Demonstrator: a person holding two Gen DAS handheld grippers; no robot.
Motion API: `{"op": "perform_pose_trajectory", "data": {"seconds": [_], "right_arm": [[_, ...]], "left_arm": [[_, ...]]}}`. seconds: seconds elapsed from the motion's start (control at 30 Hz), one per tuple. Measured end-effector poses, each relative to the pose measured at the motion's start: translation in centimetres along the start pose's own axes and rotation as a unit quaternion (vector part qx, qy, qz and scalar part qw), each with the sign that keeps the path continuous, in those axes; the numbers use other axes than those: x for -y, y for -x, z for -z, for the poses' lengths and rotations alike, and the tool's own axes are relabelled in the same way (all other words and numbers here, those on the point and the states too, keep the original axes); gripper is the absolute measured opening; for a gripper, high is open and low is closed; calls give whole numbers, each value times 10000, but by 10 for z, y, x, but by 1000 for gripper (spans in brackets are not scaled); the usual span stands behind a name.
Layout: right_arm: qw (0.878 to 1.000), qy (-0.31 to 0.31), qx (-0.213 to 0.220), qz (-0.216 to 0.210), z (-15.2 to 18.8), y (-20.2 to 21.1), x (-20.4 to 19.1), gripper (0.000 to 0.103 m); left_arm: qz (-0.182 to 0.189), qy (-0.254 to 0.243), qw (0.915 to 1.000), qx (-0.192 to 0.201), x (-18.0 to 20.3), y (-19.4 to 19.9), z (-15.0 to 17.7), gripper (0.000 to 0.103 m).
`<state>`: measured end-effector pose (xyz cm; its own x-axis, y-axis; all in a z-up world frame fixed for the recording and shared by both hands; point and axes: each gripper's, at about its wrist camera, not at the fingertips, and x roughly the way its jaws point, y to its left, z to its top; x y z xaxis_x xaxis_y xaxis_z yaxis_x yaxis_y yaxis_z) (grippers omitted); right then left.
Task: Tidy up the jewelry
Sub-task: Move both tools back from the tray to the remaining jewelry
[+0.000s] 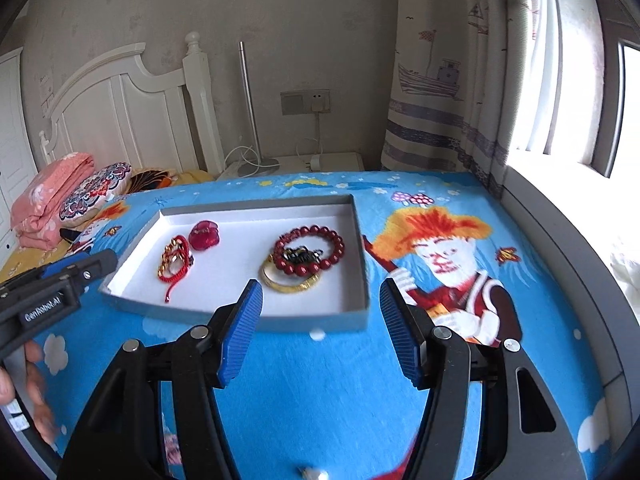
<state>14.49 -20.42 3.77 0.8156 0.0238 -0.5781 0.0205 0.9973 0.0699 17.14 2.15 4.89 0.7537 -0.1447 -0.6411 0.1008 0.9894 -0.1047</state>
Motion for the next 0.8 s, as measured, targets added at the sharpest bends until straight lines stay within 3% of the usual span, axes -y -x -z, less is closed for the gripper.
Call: {"op": "perform_pose_trajectory", "data": {"seconds": [0.4,0.8], "right_arm": [[9999,-88,106,85,38,45,18,58],[9999,-3,25,107,69,67,21,58]], "left_arm": [[-123,99,9998,117,-21,53,44,49],[-173,112,9998,-41,-28,66,84,45]]}}
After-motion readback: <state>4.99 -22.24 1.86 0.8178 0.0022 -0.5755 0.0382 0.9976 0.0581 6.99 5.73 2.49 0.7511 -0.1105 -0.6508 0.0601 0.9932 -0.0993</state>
